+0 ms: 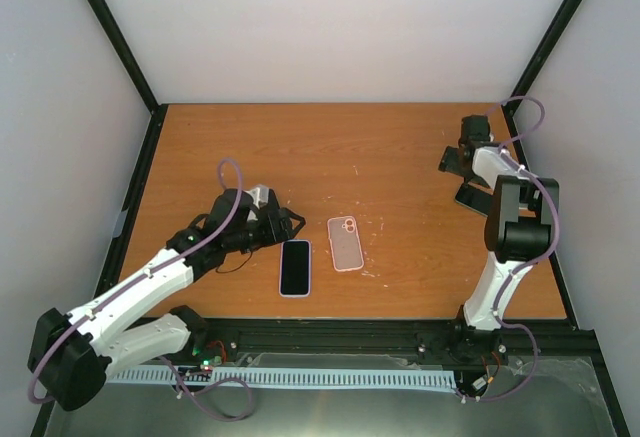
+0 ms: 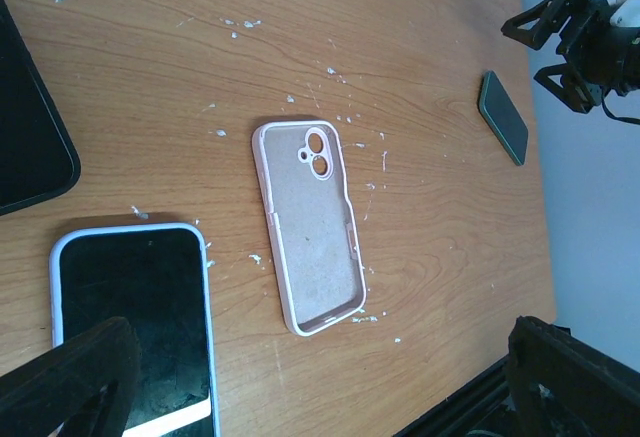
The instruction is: Put the phone into the phone case
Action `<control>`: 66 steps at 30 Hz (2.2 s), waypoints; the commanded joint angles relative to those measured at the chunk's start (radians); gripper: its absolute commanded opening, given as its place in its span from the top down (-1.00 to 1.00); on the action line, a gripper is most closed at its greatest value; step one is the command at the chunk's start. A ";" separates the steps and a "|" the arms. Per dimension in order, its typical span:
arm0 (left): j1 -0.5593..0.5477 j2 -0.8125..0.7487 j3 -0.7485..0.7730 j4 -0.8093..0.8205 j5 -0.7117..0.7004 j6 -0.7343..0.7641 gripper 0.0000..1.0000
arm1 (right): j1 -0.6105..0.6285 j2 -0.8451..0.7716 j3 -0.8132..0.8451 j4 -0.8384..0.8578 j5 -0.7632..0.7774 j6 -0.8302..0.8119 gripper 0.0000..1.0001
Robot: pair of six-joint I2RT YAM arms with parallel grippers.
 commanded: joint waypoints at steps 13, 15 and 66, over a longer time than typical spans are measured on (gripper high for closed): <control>-0.003 -0.036 0.004 -0.032 -0.022 0.028 -0.99 | -0.144 0.168 0.117 -0.045 -0.086 -0.042 -1.00; -0.002 -0.044 0.000 -0.036 -0.026 0.025 -0.99 | -0.155 0.179 0.123 -0.050 -0.097 -0.041 -1.00; -0.004 -0.173 -0.141 0.047 0.037 -0.085 -0.99 | -0.165 -0.277 -0.596 -0.042 -0.367 0.219 -0.96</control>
